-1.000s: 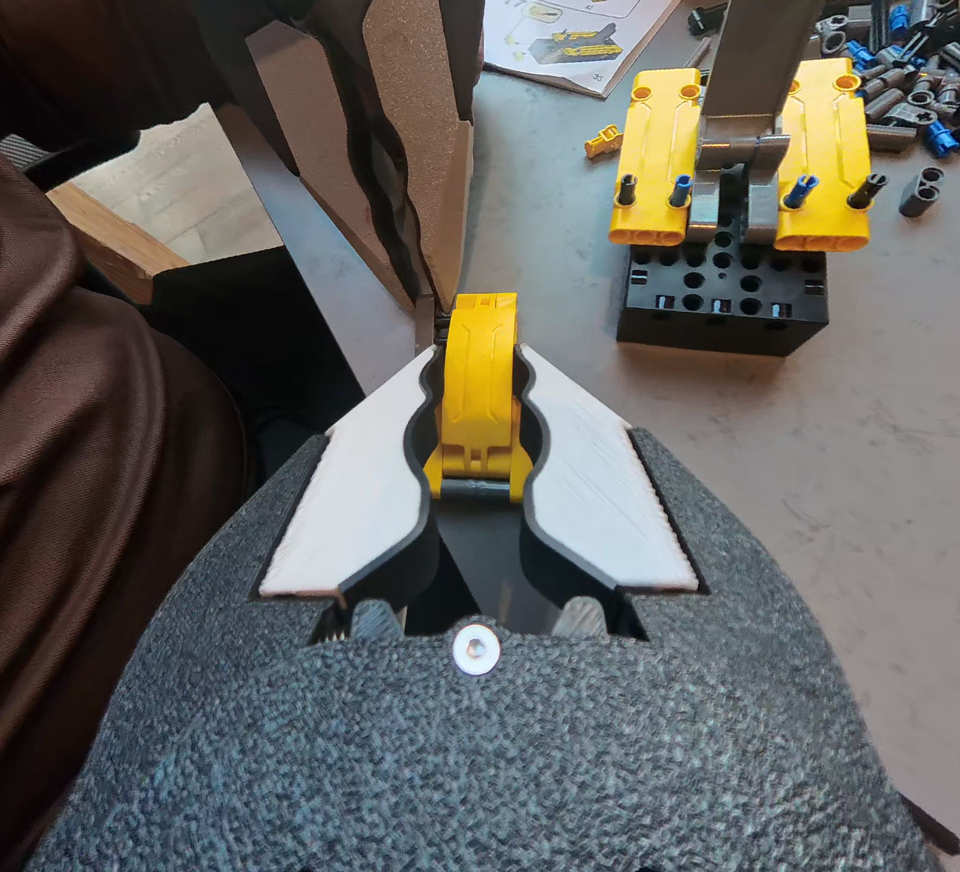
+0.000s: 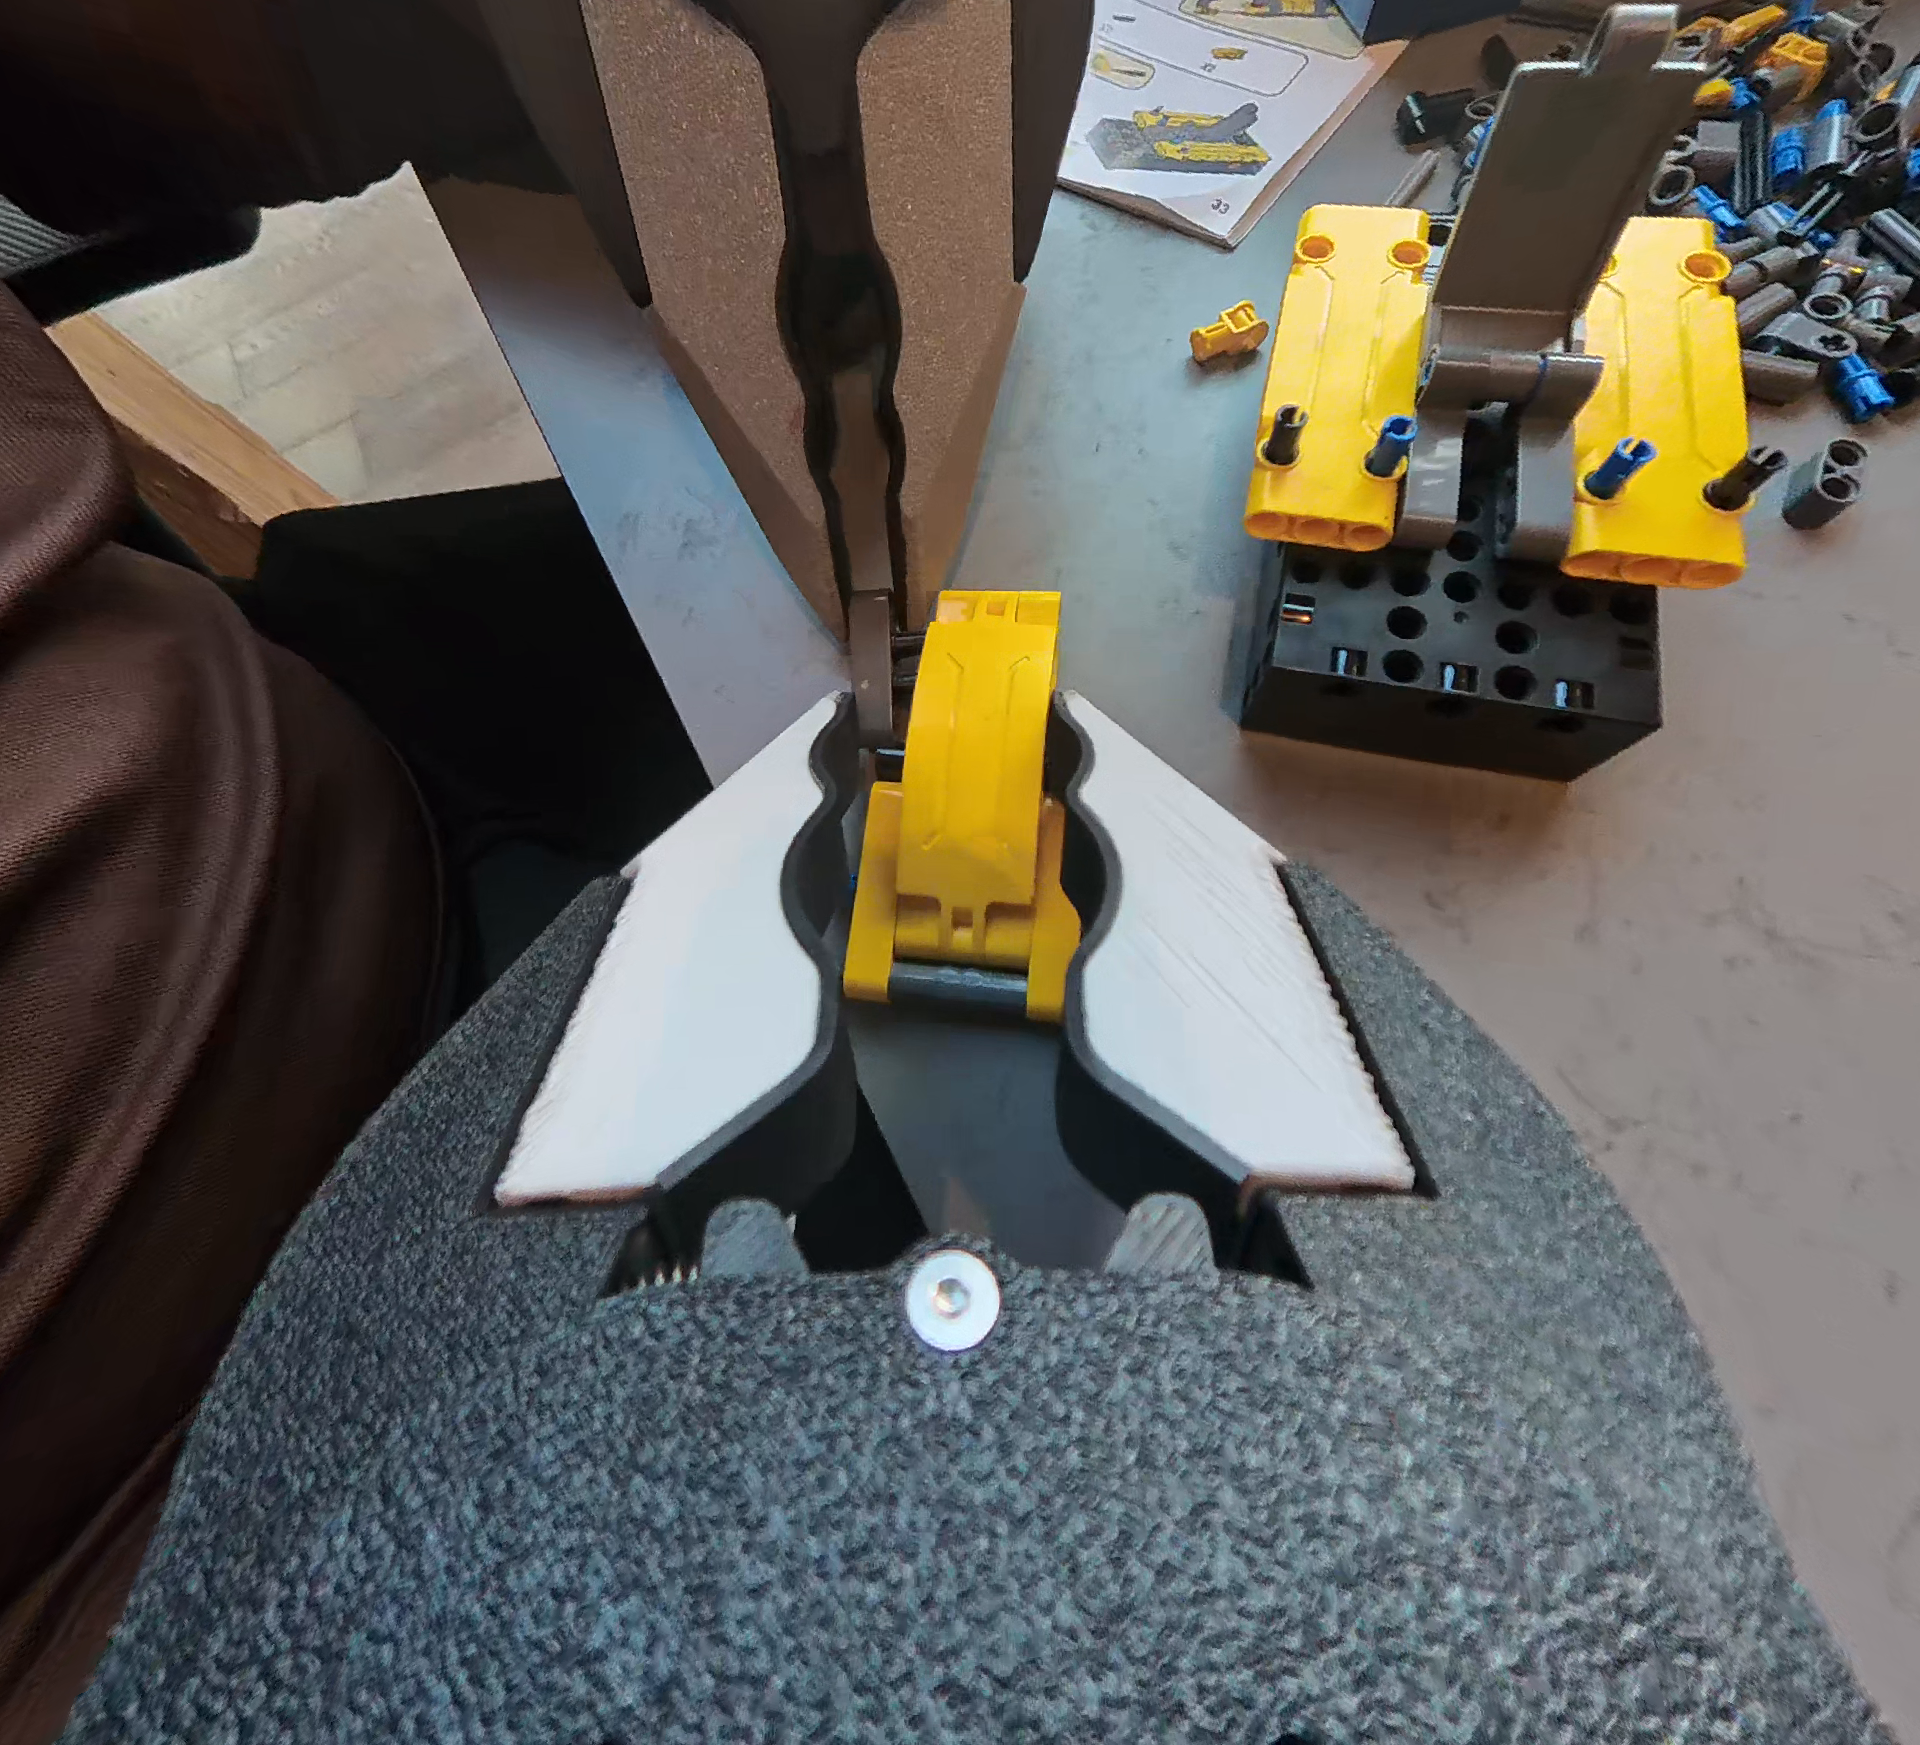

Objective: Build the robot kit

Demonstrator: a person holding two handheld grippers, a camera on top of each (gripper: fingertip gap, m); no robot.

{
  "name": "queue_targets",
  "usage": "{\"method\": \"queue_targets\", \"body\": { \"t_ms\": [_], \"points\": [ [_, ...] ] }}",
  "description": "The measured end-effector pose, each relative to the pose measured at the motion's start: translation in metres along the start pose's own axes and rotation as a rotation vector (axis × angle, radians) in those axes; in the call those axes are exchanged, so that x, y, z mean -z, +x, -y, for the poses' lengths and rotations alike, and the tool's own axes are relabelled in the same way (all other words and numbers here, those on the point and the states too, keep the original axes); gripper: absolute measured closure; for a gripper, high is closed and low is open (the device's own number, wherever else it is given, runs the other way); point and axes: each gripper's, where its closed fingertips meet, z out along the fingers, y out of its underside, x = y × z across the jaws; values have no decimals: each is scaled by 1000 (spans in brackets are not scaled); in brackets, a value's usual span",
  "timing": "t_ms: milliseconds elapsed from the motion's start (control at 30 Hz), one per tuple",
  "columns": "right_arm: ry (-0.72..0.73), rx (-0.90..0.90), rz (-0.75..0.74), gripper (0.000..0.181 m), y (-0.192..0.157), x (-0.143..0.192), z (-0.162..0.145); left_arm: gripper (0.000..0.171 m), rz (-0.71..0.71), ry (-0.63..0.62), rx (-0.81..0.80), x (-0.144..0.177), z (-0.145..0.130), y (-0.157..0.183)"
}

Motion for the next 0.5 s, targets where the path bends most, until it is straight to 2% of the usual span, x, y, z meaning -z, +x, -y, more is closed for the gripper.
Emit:
{"method": "queue_targets", "body": {
  "t_ms": [100,167,233,500],
  "points": [
    [18,-21,11,146,0,1,1,165,0,-15,48,-1,-3,-1],
    [18,-19,15,146,0,2,1,165,16,-16,32,-1,-3,-1],
    [15,-8,4,154,1,2,0,164,26,-18,20,-1,-3,-1],
    [18,-14,3,154,1,2,1,164,89,-25,-11,-1,-3,-3]
  ]
}}
